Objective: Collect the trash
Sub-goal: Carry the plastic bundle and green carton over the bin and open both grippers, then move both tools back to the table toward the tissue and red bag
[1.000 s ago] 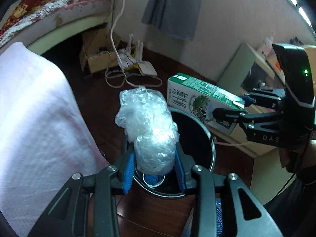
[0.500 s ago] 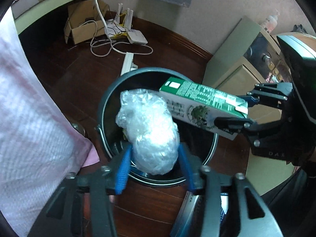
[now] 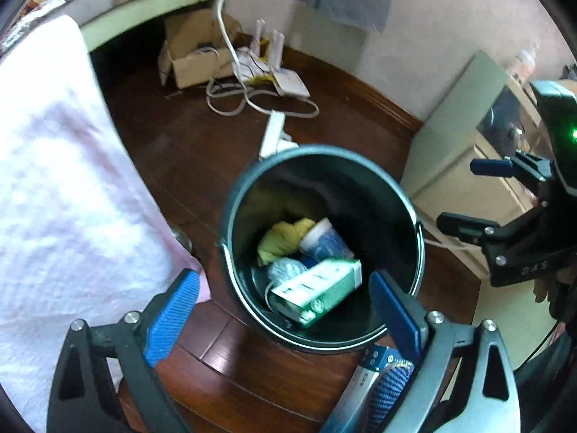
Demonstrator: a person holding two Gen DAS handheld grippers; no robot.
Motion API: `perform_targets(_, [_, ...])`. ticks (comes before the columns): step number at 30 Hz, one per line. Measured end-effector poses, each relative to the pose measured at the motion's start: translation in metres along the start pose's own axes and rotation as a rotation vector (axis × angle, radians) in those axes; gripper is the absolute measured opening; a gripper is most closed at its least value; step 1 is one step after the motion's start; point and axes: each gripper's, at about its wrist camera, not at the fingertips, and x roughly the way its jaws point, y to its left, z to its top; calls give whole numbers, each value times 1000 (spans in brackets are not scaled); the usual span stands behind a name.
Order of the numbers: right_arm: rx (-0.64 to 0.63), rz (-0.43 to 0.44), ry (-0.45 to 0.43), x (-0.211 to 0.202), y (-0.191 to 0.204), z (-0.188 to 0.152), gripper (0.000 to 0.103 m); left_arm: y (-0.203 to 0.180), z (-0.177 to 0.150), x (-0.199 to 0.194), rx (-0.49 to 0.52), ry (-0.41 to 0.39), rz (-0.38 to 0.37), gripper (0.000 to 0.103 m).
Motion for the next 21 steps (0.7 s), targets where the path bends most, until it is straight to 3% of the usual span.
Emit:
perform_targets(9, [-20, 12, -111, -34, 22, 24, 103, 14, 7, -50, -15, -107, 38, 96])
perform_targets(21, [-106, 42, -253, -77, 77, 67, 103, 65, -1, -105, -97, -205, 132, 97])
